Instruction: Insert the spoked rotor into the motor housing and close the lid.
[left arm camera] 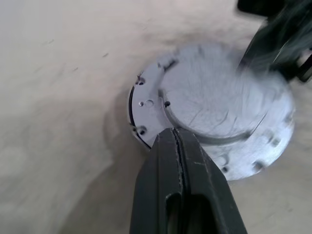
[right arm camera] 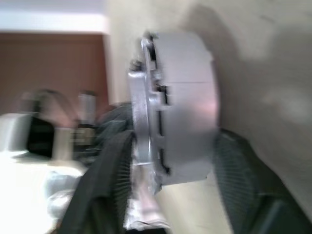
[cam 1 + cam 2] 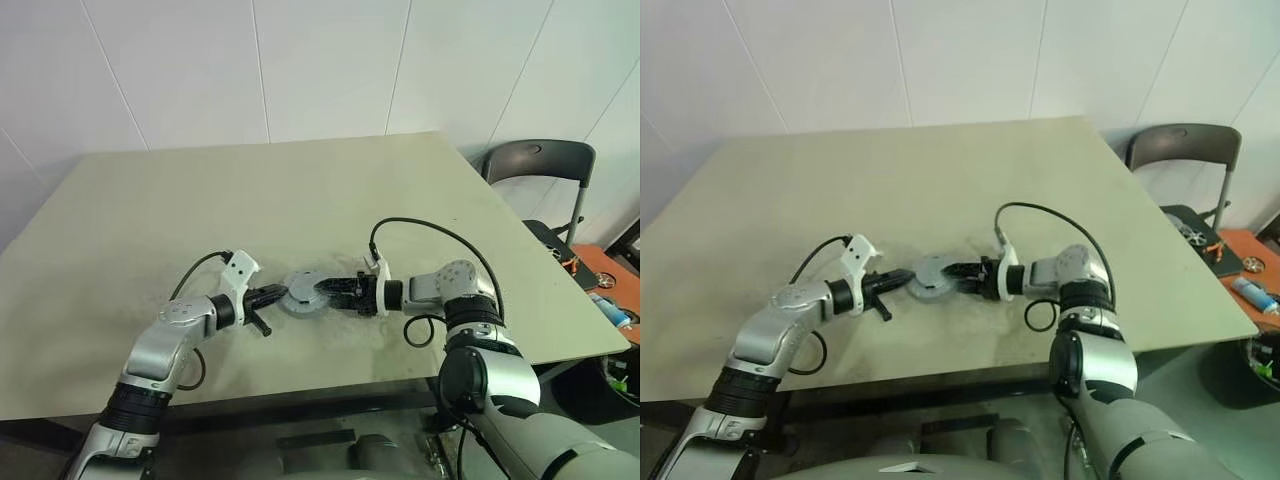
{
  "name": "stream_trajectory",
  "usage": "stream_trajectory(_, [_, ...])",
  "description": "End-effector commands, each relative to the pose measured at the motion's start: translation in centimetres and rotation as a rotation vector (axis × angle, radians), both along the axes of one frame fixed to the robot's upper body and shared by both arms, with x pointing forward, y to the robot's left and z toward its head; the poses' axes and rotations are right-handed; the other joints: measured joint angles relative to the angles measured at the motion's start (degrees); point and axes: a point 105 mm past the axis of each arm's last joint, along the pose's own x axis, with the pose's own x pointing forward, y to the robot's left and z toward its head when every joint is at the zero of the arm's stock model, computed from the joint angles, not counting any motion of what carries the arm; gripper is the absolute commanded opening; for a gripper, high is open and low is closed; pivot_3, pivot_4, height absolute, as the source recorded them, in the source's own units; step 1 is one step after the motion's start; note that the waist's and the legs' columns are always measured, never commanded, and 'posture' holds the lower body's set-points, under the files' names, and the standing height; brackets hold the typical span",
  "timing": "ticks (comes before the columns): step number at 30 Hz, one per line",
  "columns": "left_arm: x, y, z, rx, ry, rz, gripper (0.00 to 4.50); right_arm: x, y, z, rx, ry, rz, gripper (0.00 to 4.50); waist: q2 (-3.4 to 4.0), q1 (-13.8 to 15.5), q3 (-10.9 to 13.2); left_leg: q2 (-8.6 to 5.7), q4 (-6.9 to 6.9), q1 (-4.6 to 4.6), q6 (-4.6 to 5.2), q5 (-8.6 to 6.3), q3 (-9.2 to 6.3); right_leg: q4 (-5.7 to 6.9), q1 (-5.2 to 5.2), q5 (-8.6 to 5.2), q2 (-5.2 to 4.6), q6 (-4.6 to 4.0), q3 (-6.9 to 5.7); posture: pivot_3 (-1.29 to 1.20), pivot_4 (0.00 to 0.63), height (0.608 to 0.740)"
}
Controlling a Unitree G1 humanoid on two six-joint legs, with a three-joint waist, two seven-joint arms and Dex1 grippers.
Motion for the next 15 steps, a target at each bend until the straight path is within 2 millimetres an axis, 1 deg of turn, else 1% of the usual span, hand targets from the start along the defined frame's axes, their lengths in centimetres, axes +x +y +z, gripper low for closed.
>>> stream_trajectory(1, [-0.3, -0.7, -0.1, -0.007, 0.014, -0.029, 0.0, 0.6, 0.8, 2.2, 0.087, -0.052, -0.002, 1.34, 0.0, 0.0, 0.0, -0.01, 0.0, -0.02, 0.0, 0.0, 0.0, -0.01, -0.01, 0.0, -0.01, 0.0, -0.01, 0.0, 0.0, 0.74])
stream_trajectory(7, [-0.3, -0.8, -0.1, -0.017, 0.016, -0.026, 0.0, 0.4, 1.2, 2.2, 0.083, -0.056, 0.01, 1.31, 0.01, 0.0, 0.0, 0.0, -0.03, -0.04, 0.0, 0.0, 0.01, -0.05, -0.03, 0.0, 0.0, 0.0, -0.01, 0.0, 0.0, 0.74])
stream_trajectory(9, [-0.1, -0.7, 0.1, -0.056, 0.018, 0.003, 0.0, 0.4, 1.3, 2.4, 0.093, -0.06, 0.008, 1.31, 0.01, 0.0, 0.0, 0.0, -0.03, -0.04, 0.0, 0.0, 0.0, -0.04, -0.02, 0.0, 0.0, 0.0, -0.01, 0.0, 0.0, 0.74])
stream_trajectory(11, [0.2, -0.6, 0.8, -0.134, 0.024, 0.062, 0.0, 0.5, 1.2, 2.8, 0.112, -0.067, 0.002, 1.31, 0.01, 0.0, 0.0, 0.0, -0.02, -0.04, 0.0, 0.0, 0.0, -0.05, -0.03, 0.0, 0.0, 0.0, -0.01, 0.0, 0.0, 0.74])
stream_trajectory(13, [0.8, -0.3, 1.9, -0.221, 0.005, 0.137, 0.0, 0.7, 1.1, 3.2, 0.133, -0.068, -0.007, 1.31, 0.01, 0.0, 0.0, 0.02, -0.03, -0.07, 0.0, 0.0, -0.02, -0.06, -0.05, 0.0, 0.0, 0.0, -0.01, 0.0, 0.0, 0.74])
stream_trajectory(15, [1.1, 0.3, 2.9, -0.314, 0.01, 0.243, 0.0, 0.7, 0.9, 3.4, 0.144, -0.071, -0.01, 1.31, 0.01, 0.0, 0.0, 0.03, -0.03, -0.15, 0.01, -0.01, -0.05, -0.07, -0.13, 0.0, -0.01, 0.01, -0.01, 0.0, 0.0, 0.74])
